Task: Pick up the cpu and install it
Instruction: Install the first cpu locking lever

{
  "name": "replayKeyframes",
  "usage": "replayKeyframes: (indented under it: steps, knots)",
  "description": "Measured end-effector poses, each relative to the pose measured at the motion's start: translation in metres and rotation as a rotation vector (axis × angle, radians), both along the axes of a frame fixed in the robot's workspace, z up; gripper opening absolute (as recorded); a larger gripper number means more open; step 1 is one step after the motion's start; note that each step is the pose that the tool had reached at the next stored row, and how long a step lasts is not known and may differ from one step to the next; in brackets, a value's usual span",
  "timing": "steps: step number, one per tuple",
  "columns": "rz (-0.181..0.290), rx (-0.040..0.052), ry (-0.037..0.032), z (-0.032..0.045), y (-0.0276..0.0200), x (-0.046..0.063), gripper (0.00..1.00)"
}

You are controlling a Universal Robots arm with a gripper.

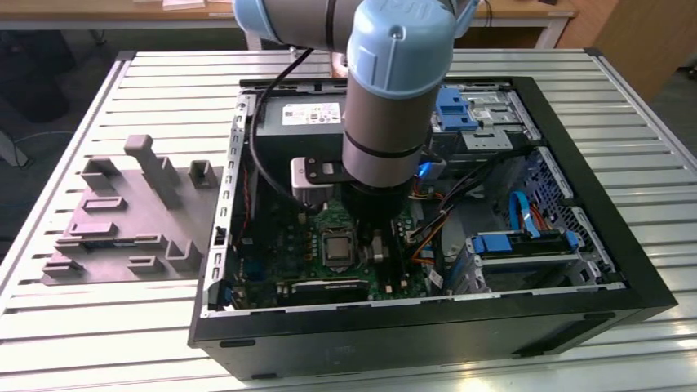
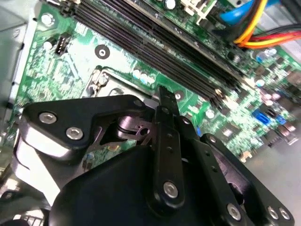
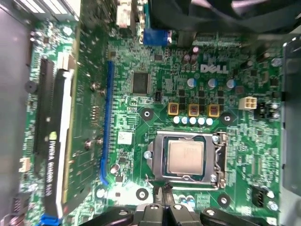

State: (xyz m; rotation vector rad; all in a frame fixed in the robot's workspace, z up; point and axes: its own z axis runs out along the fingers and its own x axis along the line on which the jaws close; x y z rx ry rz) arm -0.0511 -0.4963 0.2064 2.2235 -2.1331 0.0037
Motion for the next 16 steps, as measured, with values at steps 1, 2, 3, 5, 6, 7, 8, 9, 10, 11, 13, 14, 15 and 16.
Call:
replayKeyframes:
  steps: [1, 2, 3, 5, 6, 7, 8, 9, 10, 11, 13, 14, 15, 16]
  knots:
    - [0.0, 0.0001, 0.0, 0.0044, 0.0, 0.0, 0.11]
    - [0.0, 0.0, 0.0, 0.0084, 0.0, 0.0, 0.11]
    - [0.0, 0.0001, 0.0, 0.0123, 0.0, 0.0, 0.11]
    - [0.0, -0.0001, 0.0001, 0.0191, 0.0, 0.0, 0.11]
    - [0.0, 0.0001, 0.0, 0.022, 0.0, 0.0, 0.11]
    - [0.0, 0.0003, 0.0, 0.0248, 0.0, 0.0, 0.11]
    - [0.0, 0.0006, 0.0, 0.0267, 0.0, 0.0, 0.11]
    - [0.0, 0.0009, 0.0, 0.0272, 0.0, 0.0, 0.11]
    - [0.0, 0.0011, -0.0001, 0.0272, 0.0, 0.0, 0.11]
    - [0.0, 0.0011, -0.0001, 0.0272, 0.0, 0.0, 0.11]
    - [0.0, 0.0013, 0.0, 0.0272, 0.0, 0.0, 0.11]
    - [0.0, 0.0017, 0.0, 0.0272, 0.0, 0.0, 0.11]
    - [0.0, 0.0017, 0.0, 0.0273, 0.0, 0.0, 0.11]
    - [0.0, 0.0018, 0.0, 0.0273, 0.0, 0.0, 0.11]
